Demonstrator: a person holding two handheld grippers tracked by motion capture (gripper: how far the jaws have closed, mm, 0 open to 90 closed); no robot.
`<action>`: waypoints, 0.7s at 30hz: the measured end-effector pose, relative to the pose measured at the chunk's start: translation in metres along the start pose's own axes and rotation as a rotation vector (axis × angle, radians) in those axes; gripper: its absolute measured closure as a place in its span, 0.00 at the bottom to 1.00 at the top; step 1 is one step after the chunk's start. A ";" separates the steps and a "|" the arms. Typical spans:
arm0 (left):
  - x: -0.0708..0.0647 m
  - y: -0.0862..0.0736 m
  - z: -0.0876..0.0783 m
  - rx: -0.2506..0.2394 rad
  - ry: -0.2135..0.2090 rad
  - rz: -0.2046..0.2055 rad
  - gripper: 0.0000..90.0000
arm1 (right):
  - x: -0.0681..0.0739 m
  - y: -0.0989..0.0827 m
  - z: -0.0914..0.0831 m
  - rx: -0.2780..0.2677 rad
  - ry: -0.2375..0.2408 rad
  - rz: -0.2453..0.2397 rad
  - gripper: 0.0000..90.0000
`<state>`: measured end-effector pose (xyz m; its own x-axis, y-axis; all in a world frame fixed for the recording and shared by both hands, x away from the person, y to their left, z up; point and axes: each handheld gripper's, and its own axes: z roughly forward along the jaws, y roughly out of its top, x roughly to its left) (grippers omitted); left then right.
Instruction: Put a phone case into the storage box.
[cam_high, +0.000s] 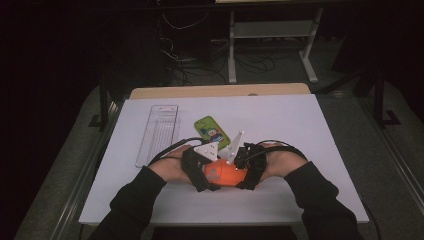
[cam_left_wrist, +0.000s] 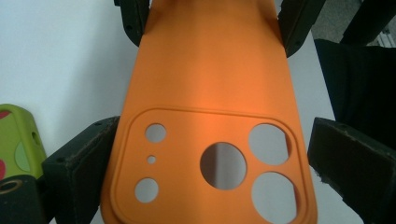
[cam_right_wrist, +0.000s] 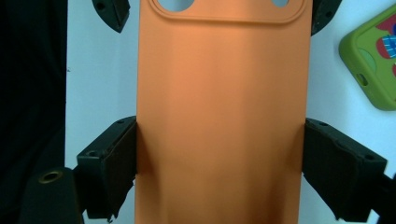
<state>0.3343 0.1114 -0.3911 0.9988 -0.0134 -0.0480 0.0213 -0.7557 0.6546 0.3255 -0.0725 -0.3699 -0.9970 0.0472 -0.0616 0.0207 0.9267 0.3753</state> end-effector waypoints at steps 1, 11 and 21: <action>0.000 0.000 0.000 -0.003 0.000 0.002 0.06 | 0.000 0.000 0.000 0.000 0.004 0.002 0.17; 0.001 -0.001 -0.001 -0.005 -0.003 0.013 0.13 | 0.001 0.001 0.000 -0.002 0.007 -0.005 0.17; 0.001 -0.001 -0.001 0.000 -0.016 0.022 0.17 | 0.002 0.002 0.001 0.001 0.013 -0.009 0.17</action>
<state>0.3350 0.1133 -0.3909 0.9981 -0.0401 -0.0458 -0.0003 -0.7550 0.6557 0.3236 -0.0706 -0.3701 -0.9980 0.0338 -0.0530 0.0116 0.9275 0.3736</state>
